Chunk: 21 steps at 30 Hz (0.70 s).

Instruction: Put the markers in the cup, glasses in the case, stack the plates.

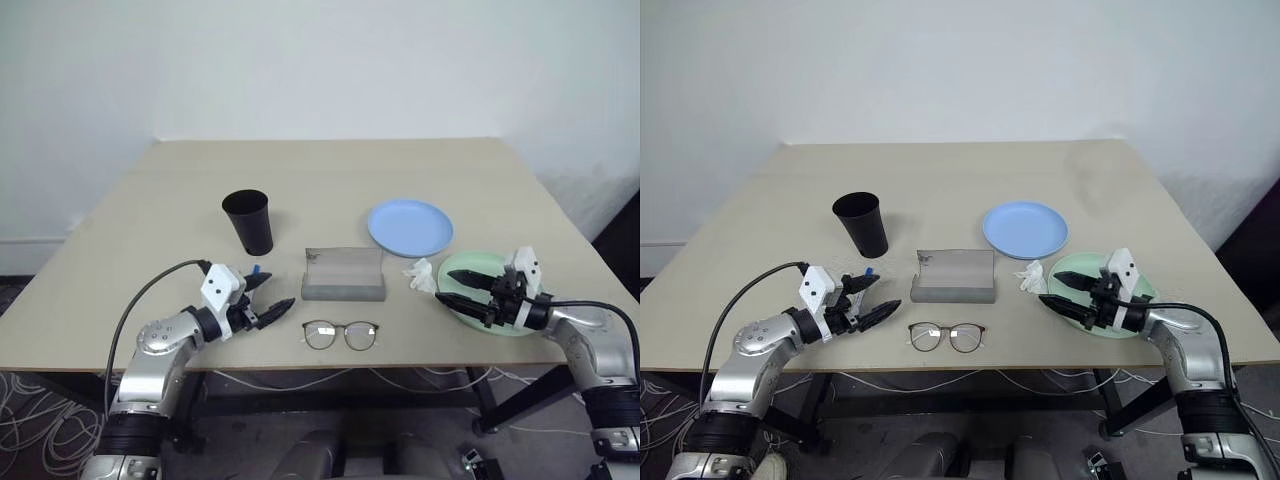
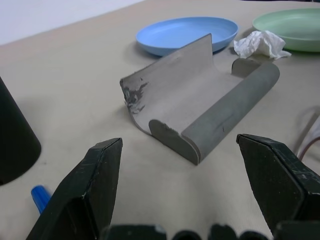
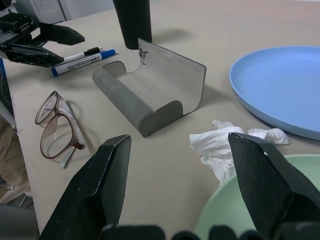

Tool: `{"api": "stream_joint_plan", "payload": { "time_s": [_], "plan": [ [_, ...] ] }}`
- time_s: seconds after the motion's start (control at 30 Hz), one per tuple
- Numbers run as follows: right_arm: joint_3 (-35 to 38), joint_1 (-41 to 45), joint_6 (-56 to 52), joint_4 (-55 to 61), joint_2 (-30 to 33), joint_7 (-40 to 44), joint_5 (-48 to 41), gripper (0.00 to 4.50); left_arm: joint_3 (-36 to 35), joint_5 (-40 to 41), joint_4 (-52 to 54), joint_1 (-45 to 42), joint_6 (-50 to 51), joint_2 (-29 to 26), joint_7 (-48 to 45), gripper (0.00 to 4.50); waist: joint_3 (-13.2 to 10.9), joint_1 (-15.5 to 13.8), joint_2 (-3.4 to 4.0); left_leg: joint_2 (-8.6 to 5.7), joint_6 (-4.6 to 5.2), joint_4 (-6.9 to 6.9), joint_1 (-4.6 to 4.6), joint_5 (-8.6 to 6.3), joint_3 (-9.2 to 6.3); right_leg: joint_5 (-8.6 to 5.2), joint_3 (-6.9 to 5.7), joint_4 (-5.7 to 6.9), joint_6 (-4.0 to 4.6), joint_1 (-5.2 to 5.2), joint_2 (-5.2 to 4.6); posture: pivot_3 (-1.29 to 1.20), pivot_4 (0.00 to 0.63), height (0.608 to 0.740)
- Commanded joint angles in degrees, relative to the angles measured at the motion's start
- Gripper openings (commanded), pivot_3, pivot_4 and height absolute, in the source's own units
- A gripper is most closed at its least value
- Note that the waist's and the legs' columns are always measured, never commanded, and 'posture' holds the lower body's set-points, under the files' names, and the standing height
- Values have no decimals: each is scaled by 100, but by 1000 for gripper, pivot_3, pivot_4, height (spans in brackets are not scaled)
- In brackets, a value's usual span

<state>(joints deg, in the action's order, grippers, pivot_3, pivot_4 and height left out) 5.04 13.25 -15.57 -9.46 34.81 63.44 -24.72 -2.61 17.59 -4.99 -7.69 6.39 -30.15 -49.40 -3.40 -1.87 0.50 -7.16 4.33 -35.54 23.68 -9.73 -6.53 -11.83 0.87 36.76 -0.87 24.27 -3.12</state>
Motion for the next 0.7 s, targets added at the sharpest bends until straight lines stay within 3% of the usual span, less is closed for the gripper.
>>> {"api": "stream_joint_plan", "payload": {
  "time_s": [0.03, 0.7],
  "plan": [
    [159, 128, 129, 167, -4, -21, -99, 3358, 15, -13, 99, -169, -48, -23, -54, 3867, 0, 0, 0, 0, 0, 0, 0, 0, 0, 0, 0, 0, 0, 0, 0, 0, 0, 738],
    [121, -357, 256, 590, -204, -388, -81, 3358, -104, 7, -131, -92, -130, -237, -295, 3867, 0, -2, 1, 0, 0, 2, 0, 0, 0, 0, 2, 0, 0, 1, 0, 0, 0, 738]
  ]
}}
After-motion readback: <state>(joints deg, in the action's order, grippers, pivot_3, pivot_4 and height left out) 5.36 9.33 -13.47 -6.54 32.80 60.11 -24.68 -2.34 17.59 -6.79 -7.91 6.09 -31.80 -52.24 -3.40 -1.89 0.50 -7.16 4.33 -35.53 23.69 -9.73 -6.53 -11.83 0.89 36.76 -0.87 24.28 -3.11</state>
